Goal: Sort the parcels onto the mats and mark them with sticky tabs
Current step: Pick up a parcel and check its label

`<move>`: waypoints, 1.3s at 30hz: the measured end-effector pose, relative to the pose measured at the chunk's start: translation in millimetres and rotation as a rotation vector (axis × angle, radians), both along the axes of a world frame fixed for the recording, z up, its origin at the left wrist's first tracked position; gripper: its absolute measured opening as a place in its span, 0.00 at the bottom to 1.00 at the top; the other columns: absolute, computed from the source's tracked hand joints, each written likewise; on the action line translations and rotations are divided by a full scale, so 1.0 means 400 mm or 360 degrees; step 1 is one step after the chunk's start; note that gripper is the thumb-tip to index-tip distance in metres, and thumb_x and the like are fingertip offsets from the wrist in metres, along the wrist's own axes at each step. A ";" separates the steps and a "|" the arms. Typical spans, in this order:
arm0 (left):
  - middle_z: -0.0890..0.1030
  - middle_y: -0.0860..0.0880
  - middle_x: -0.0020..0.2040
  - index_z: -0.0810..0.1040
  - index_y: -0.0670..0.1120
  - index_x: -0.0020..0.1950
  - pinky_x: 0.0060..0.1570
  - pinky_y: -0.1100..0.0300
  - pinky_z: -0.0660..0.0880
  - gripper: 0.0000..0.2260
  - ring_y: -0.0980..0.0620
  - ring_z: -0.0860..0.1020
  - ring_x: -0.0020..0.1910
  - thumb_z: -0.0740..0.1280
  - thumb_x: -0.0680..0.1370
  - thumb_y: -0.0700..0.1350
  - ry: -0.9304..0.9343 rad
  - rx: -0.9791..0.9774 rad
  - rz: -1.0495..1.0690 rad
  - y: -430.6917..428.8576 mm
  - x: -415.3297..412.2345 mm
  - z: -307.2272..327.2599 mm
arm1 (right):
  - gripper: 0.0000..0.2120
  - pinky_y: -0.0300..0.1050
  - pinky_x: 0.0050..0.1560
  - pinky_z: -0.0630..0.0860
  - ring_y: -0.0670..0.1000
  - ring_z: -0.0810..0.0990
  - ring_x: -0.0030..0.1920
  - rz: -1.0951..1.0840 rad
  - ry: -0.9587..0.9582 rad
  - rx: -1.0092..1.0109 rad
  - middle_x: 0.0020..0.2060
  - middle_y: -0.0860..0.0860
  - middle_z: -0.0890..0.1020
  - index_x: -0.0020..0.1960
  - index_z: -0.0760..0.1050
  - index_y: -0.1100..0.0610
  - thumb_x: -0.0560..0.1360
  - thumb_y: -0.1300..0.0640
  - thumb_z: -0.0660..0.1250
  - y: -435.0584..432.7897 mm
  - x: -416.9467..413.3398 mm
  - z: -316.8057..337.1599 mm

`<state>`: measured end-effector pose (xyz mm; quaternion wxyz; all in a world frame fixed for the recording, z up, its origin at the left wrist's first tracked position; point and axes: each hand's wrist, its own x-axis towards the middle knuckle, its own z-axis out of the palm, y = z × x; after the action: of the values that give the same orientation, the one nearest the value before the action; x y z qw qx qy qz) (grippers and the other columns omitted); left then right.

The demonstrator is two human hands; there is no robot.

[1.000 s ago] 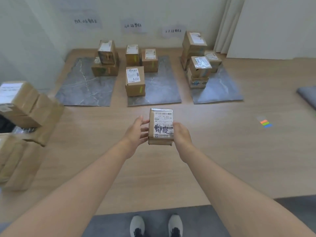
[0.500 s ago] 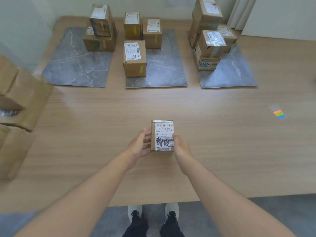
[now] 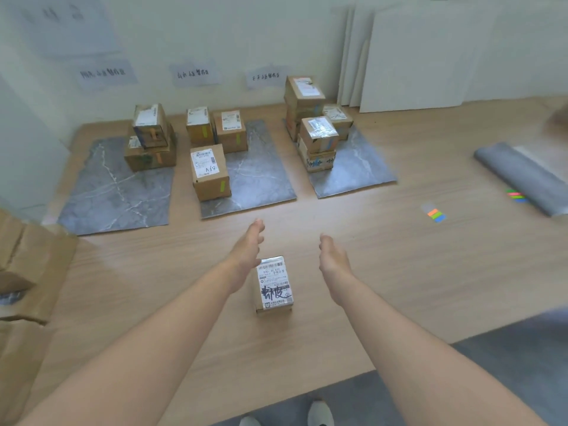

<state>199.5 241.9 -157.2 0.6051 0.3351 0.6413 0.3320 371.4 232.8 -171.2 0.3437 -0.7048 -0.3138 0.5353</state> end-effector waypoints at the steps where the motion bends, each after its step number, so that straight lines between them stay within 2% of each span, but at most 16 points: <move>1: 0.65 0.45 0.78 0.63 0.52 0.79 0.75 0.46 0.62 0.27 0.43 0.62 0.77 0.50 0.83 0.63 0.0001 0.0026 -0.0050 0.013 0.023 0.023 | 0.16 0.54 0.72 0.69 0.53 0.75 0.65 -0.0037 0.0024 0.0035 0.66 0.52 0.77 0.65 0.74 0.51 0.84 0.45 0.55 0.006 0.018 0.019; 6: 0.66 0.44 0.77 0.64 0.52 0.79 0.75 0.44 0.62 0.29 0.42 0.62 0.77 0.50 0.83 0.65 -0.0002 0.0081 -0.0241 0.050 0.173 0.081 | 0.21 0.57 0.73 0.70 0.54 0.75 0.67 -0.0240 0.0114 0.0116 0.65 0.51 0.77 0.69 0.74 0.55 0.83 0.45 0.57 0.021 0.161 0.061; 8: 0.67 0.44 0.77 0.65 0.51 0.78 0.75 0.44 0.62 0.28 0.42 0.63 0.77 0.50 0.83 0.64 0.0002 0.0075 -0.0269 0.060 0.244 0.078 | 0.18 0.57 0.70 0.72 0.54 0.77 0.63 -0.0276 0.0129 0.0116 0.61 0.52 0.78 0.64 0.76 0.56 0.83 0.46 0.57 0.025 0.233 0.055; 10: 0.69 0.43 0.75 0.67 0.51 0.77 0.74 0.44 0.63 0.27 0.42 0.64 0.76 0.50 0.83 0.63 0.0021 0.0050 -0.0286 0.071 0.317 0.065 | 0.17 0.53 0.61 0.76 0.55 0.76 0.52 -0.0311 0.0141 0.0119 0.52 0.54 0.76 0.58 0.76 0.61 0.84 0.49 0.56 0.029 0.304 0.044; 12: 0.71 0.44 0.74 0.68 0.51 0.76 0.73 0.45 0.64 0.26 0.43 0.66 0.74 0.51 0.83 0.63 0.0024 0.0010 -0.0262 0.078 0.392 0.045 | 0.20 0.52 0.50 0.72 0.58 0.73 0.47 -0.0326 0.0160 0.0096 0.49 0.58 0.75 0.62 0.73 0.68 0.84 0.51 0.56 0.032 0.380 0.031; 13: 0.71 0.44 0.73 0.69 0.51 0.76 0.73 0.45 0.65 0.26 0.43 0.67 0.74 0.51 0.83 0.64 0.0027 -0.0012 -0.0263 0.082 0.429 0.036 | 0.20 0.54 0.48 0.72 0.61 0.73 0.46 -0.0327 0.0172 0.0074 0.50 0.63 0.78 0.62 0.74 0.67 0.85 0.51 0.55 0.034 0.416 0.027; 14: 0.72 0.44 0.73 0.69 0.52 0.75 0.73 0.45 0.65 0.26 0.42 0.67 0.74 0.51 0.83 0.64 0.0035 -0.0032 -0.0287 0.088 0.468 0.027 | 0.18 0.55 0.48 0.73 0.62 0.74 0.47 -0.0329 0.0182 0.0057 0.55 0.66 0.80 0.60 0.74 0.65 0.85 0.52 0.55 0.035 0.453 0.023; 15: 0.72 0.44 0.72 0.69 0.52 0.75 0.73 0.45 0.65 0.26 0.42 0.67 0.73 0.51 0.83 0.64 0.0045 -0.0045 -0.0314 0.095 0.506 0.018 | 0.16 0.53 0.47 0.73 0.60 0.74 0.47 -0.0337 0.0193 0.0055 0.61 0.66 0.79 0.60 0.75 0.62 0.85 0.52 0.55 0.040 0.490 0.020; 17: 0.74 0.44 0.71 0.69 0.51 0.75 0.72 0.45 0.66 0.26 0.42 0.68 0.73 0.50 0.83 0.63 0.0048 -0.0059 -0.0337 0.112 0.577 0.003 | 0.14 0.49 0.45 0.71 0.55 0.72 0.48 -0.0374 0.0228 0.0066 0.63 0.63 0.78 0.60 0.75 0.59 0.84 0.53 0.55 0.056 0.562 0.006; 21: 0.76 0.46 0.67 0.71 0.52 0.72 0.70 0.46 0.68 0.25 0.43 0.71 0.69 0.51 0.83 0.64 0.0015 -0.0089 -0.0375 0.155 0.702 -0.021 | 0.13 0.47 0.46 0.73 0.54 0.75 0.47 -0.0455 0.0232 0.0019 0.55 0.54 0.78 0.60 0.75 0.57 0.83 0.52 0.56 0.088 0.689 -0.042; 27: 0.79 0.47 0.63 0.74 0.52 0.68 0.67 0.47 0.71 0.24 0.45 0.74 0.65 0.51 0.83 0.64 -0.0031 -0.0182 -0.0505 0.264 0.837 -0.076 | 0.15 0.50 0.53 0.79 0.57 0.81 0.56 -0.0518 0.0214 -0.0084 0.54 0.51 0.80 0.64 0.76 0.55 0.83 0.51 0.57 0.163 0.809 -0.108; 32: 0.80 0.46 0.62 0.75 0.51 0.67 0.68 0.46 0.71 0.23 0.45 0.76 0.64 0.51 0.83 0.63 -0.0068 -0.0274 -0.0632 0.384 0.934 -0.151 | 0.13 0.48 0.50 0.78 0.54 0.80 0.50 -0.0645 0.0154 -0.0092 0.53 0.52 0.80 0.61 0.76 0.55 0.83 0.52 0.56 0.250 0.886 -0.161; 39: 0.80 0.47 0.62 0.75 0.52 0.67 0.68 0.46 0.72 0.23 0.46 0.76 0.64 0.52 0.83 0.63 -0.0109 -0.0389 -0.0692 0.481 1.059 -0.234 | 0.10 0.51 0.54 0.80 0.53 0.80 0.49 -0.0675 0.0102 -0.0142 0.52 0.50 0.80 0.58 0.76 0.53 0.84 0.53 0.58 0.331 0.985 -0.248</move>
<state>623.2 434.3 -250.8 0.7199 0.3779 0.5686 0.1253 765.5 365.0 -270.4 0.4267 -0.7523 -0.1234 0.4865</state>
